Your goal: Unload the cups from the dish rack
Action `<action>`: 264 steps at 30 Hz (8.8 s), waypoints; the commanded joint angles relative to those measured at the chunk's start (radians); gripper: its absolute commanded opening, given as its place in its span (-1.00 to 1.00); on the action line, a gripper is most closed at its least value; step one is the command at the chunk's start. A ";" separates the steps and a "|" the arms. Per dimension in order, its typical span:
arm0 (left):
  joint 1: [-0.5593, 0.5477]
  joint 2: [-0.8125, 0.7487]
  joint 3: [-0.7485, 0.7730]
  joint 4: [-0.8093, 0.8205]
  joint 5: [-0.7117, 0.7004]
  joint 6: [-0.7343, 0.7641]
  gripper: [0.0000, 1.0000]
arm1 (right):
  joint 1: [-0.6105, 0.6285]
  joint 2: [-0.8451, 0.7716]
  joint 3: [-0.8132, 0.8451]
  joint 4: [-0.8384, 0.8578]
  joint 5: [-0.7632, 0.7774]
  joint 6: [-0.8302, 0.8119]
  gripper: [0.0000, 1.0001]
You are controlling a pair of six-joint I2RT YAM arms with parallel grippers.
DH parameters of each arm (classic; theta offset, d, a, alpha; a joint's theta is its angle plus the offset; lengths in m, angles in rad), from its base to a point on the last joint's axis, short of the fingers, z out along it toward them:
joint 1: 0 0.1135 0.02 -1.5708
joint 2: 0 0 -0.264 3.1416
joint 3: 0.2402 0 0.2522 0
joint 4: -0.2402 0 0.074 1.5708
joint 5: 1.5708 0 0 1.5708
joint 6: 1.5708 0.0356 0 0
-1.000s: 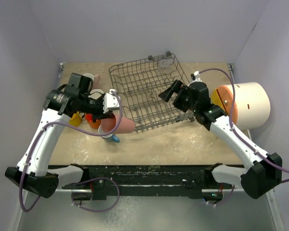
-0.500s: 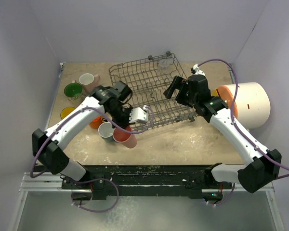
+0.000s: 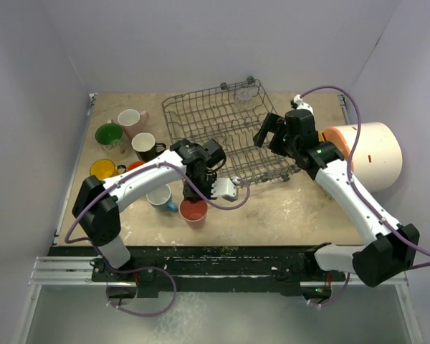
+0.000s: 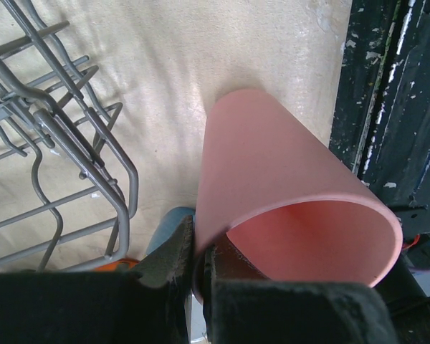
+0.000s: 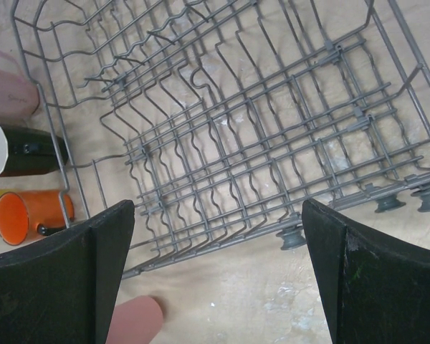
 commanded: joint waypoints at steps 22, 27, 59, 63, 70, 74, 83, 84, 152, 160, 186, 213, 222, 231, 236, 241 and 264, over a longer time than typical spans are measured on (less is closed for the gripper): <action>-0.032 -0.003 0.143 -0.013 -0.006 -0.100 0.99 | -0.043 0.143 0.154 0.058 0.134 -0.109 1.00; -0.031 -0.077 0.289 -0.072 0.015 -0.116 0.99 | -0.043 0.316 0.313 0.114 0.183 -0.175 0.99; 0.445 -0.301 0.184 0.093 0.061 -0.122 0.99 | -0.077 1.280 1.188 0.353 0.186 -0.458 1.00; 0.446 -0.318 0.173 0.081 0.067 -0.119 0.99 | -0.087 1.309 1.201 0.362 0.172 -0.455 1.00; 0.445 -0.342 0.169 0.062 0.077 -0.122 0.99 | -0.094 1.341 1.209 0.380 0.144 -0.449 1.00; 0.446 -0.355 0.174 0.052 0.074 -0.120 0.99 | -0.093 1.351 1.208 0.390 0.137 -0.441 0.92; 0.446 -0.400 0.130 0.034 0.059 -0.117 0.99 | -0.093 1.323 1.139 0.503 0.104 -0.456 0.54; 0.446 -0.404 0.128 0.029 0.054 -0.114 0.99 | -0.094 1.323 1.139 0.508 0.098 -0.460 0.46; 0.446 -0.762 -0.058 0.433 0.541 0.075 0.06 | 0.431 0.183 -0.408 1.739 -0.451 1.131 -0.63; 0.446 -0.772 -0.070 0.495 0.538 -0.015 -0.64 | 0.514 0.257 -0.369 1.810 -0.369 1.155 -0.29; -0.066 -0.154 0.169 0.125 0.315 0.141 -1.00 | -0.033 -0.212 -0.080 -0.098 0.080 0.053 1.00; -0.270 0.303 0.300 0.151 -0.086 -0.006 0.08 | -0.124 -0.285 -0.135 -0.183 0.124 -0.025 1.00; -0.264 0.128 0.276 0.254 -0.177 -0.045 0.99 | -0.124 -0.312 -0.110 -0.189 0.147 -0.052 1.00; 0.085 -0.249 0.186 0.481 -0.043 -0.145 0.99 | -0.124 -0.426 -0.138 -0.154 0.189 -0.093 1.00; 0.495 -0.528 -0.105 0.760 0.121 -0.285 0.99 | -0.124 -0.539 -0.275 -0.030 0.269 -0.171 1.00; 0.809 -0.701 -0.407 0.919 0.129 -0.457 0.99 | -0.123 -0.639 -0.422 0.093 0.324 -0.262 1.00; 0.925 -1.134 -1.142 1.300 0.144 -0.620 0.99 | -0.122 -0.903 -0.752 0.487 0.443 -0.421 1.00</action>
